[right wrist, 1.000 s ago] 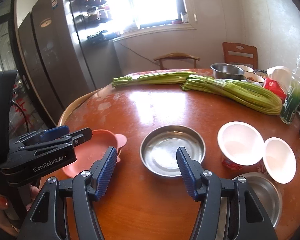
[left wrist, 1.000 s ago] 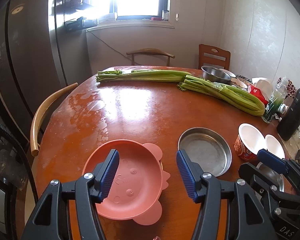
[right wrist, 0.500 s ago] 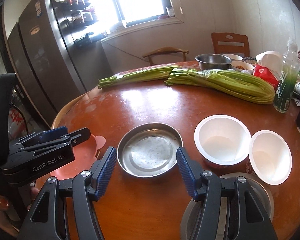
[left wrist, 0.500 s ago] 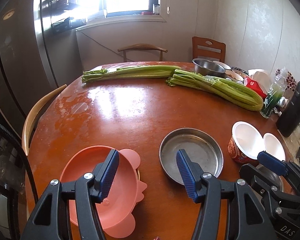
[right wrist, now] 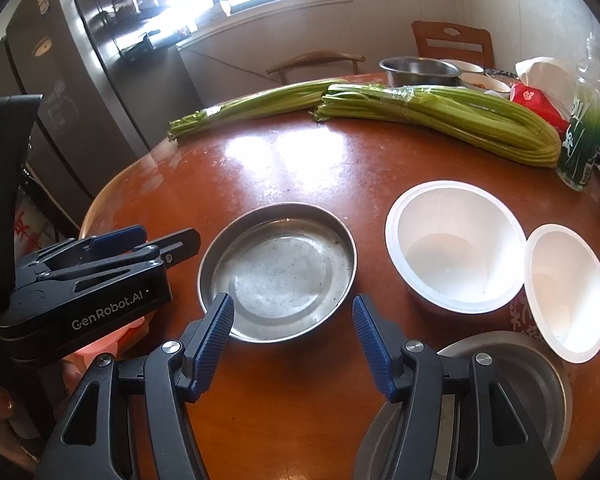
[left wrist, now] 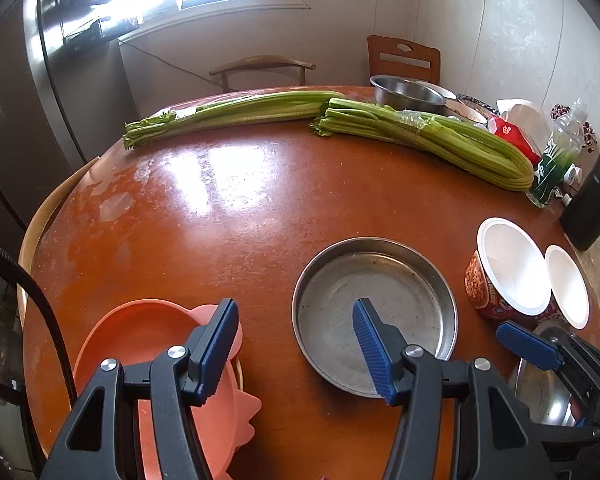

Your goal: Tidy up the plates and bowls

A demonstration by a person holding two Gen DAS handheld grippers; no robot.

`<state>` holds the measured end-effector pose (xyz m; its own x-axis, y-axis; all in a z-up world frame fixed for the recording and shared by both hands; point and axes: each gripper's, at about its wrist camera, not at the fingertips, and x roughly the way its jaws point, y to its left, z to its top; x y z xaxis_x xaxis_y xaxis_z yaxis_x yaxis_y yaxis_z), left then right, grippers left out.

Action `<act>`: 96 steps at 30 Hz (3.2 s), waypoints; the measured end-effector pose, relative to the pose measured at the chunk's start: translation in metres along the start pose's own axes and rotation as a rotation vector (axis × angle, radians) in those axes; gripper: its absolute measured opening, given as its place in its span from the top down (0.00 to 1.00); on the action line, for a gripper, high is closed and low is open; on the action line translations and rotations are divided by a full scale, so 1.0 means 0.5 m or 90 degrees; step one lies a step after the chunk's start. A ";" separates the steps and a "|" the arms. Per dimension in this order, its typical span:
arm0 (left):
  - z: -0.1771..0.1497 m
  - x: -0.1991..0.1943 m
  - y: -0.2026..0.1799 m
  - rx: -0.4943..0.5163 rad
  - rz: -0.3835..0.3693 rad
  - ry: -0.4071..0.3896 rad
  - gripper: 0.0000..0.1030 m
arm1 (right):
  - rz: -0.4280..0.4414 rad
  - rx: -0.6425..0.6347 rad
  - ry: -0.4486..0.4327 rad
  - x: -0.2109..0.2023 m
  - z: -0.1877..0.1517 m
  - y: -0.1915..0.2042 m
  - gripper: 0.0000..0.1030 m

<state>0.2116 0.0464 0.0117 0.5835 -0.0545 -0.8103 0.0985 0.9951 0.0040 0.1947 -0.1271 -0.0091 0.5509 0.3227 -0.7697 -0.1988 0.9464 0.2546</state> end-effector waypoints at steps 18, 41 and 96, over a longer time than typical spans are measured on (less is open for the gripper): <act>0.024 0.091 -0.017 0.028 -0.013 0.055 0.43 | -0.047 0.000 0.069 0.071 0.013 0.006 0.38; 0.019 0.146 -0.021 0.030 -0.035 0.107 0.43 | -0.052 0.020 0.126 0.134 0.023 0.001 0.38; -0.044 -0.101 -0.013 -0.048 -0.054 -0.015 0.46 | 0.036 -0.049 -0.015 -0.091 -0.018 0.050 0.37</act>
<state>0.1638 0.0444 0.0396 0.5945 -0.1397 -0.7919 0.0881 0.9902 -0.1085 0.1574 -0.1183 0.0267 0.5556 0.3773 -0.7409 -0.2919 0.9229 0.2510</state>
